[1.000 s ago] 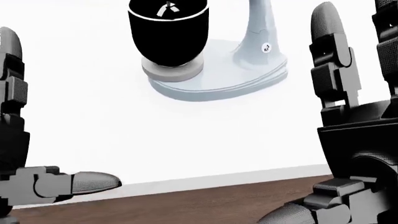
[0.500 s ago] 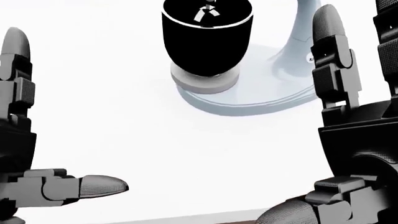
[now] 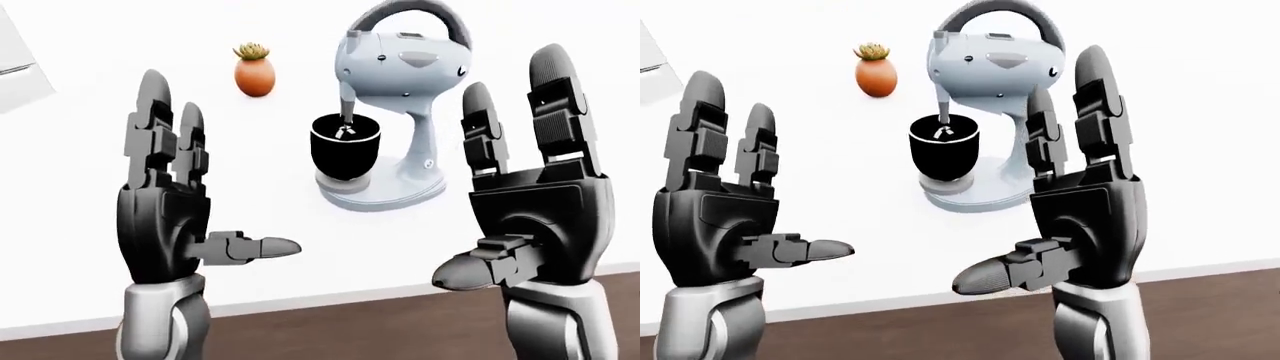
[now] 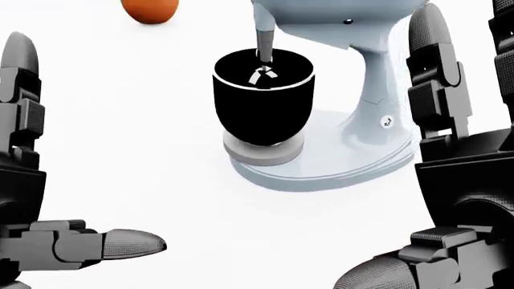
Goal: Open the stand mixer head.
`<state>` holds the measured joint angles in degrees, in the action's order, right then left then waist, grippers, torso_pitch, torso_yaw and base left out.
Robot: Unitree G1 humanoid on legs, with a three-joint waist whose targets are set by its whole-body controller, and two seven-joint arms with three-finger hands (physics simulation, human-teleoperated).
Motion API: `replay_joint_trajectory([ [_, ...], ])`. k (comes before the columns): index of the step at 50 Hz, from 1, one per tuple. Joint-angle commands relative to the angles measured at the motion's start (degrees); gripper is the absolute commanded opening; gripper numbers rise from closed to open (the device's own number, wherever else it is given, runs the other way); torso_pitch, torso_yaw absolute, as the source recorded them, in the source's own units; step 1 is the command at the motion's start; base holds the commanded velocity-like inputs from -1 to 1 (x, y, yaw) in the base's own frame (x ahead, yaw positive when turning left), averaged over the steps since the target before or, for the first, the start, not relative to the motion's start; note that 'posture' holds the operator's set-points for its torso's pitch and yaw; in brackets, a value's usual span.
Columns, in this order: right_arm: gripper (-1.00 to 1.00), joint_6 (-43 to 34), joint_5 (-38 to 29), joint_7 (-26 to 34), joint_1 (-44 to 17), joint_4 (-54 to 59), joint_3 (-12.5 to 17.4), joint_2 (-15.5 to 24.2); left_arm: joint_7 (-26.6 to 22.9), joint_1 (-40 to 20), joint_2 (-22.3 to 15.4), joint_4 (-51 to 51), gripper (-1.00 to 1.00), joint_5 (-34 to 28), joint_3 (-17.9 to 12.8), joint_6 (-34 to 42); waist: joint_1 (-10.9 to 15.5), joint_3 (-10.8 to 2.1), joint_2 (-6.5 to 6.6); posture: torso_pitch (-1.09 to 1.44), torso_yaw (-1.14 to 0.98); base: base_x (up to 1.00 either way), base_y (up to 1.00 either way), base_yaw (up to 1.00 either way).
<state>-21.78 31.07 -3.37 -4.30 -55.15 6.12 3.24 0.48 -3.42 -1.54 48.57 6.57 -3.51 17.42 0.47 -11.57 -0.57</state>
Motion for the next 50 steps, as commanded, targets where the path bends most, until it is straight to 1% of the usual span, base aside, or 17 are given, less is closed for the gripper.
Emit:
replay_joint_trajectory([
  [1,1.00,1.23,0.10,0.19,-0.94,-1.26,0.10,0.13,0.02,-1.07,-0.13,1.58,1.00,0.08,-0.09,-1.32,0.01,-0.77,0.02,-0.28,0.00,0.00,0.00,0.00],
  [5,1.00,1.23,0.15,0.15,-1.03,-1.12,0.19,0.16,0.05,-1.11,-0.13,1.53,1.00,0.10,-0.09,-1.38,0.07,-2.71,-0.03,-0.32,0.00,0.00,0.00,0.00],
  [9,1.00,1.18,0.18,0.11,-1.00,-1.13,0.18,0.16,0.06,-1.08,-0.15,1.50,1.00,0.14,-0.14,-1.45,0.14,-4.17,-0.07,-0.36,0.00,0.00,0.00,0.00],
  [16,1.00,1.27,0.15,0.11,-0.93,-1.11,0.12,0.15,0.09,-1.04,-0.15,1.60,1.00,0.11,-0.09,-1.44,0.25,-6.13,-0.10,-0.43,0.00,0.00,0.00,0.00],
  [23,1.00,1.19,0.10,-0.11,-0.96,-0.90,0.14,0.10,0.29,-1.07,-0.15,1.76,1.00,0.25,-0.25,-1.78,0.38,-7.80,-0.10,-0.49,0.00,0.00,0.00,0.00],
  [28,1.00,-1.21,2.47,-2.24,-1.76,-1.49,1.11,0.43,0.52,-1.12,-0.12,1.49,1.00,-0.26,-0.20,-1.96,0.44,-8.24,-0.12,-0.49,0.00,0.00,0.00,0.00],
  [33,1.00,-5.70,9.20,-7.64,-3.65,-0.98,3.52,1.43,0.70,-1.22,-0.11,1.38,1.00,-0.20,-0.24,-1.84,0.48,-8.30,-0.18,-0.49,0.00,0.00,0.00,0.00],
  [38,1.00,-7.56,14.20,-11.52,-4.42,0.57,4.65,2.65,0.75,-1.18,-0.11,1.32,1.00,-0.24,-0.17,-1.82,0.46,-8.34,-0.32,-0.49,0.00,0.00,0.00,0.00],
  [44,1.00,-8.04,16.00,-12.94,-4.39,2.76,4.75,3.32,0.80,-1.14,-0.08,1.23,1.00,-0.23,-0.12,-1.87,0.50,-8.31,-0.45,-0.49,0.00,0.00,0.00,0.00],
  [47,1.00,-8.17,15.33,-12.40,-3.66,2.90,4.22,3.34,0.77,-1.04,-0.05,1.09,1.00,-0.34,-0.01,-2.05,0.52,-8.35,-0.52,-0.49,0.00,0.00,0.00,0.00],
  [50,1.00,-7.66,12.83,-11.31,-3.20,3.26,3.58,2.95,0.78,-1.11,-0.09,1.09,1.00,-0.29,-0.15,-1.98,0.58,-8.36,-0.56,-0.49,0.00,0.00,0.00,0.00],
])
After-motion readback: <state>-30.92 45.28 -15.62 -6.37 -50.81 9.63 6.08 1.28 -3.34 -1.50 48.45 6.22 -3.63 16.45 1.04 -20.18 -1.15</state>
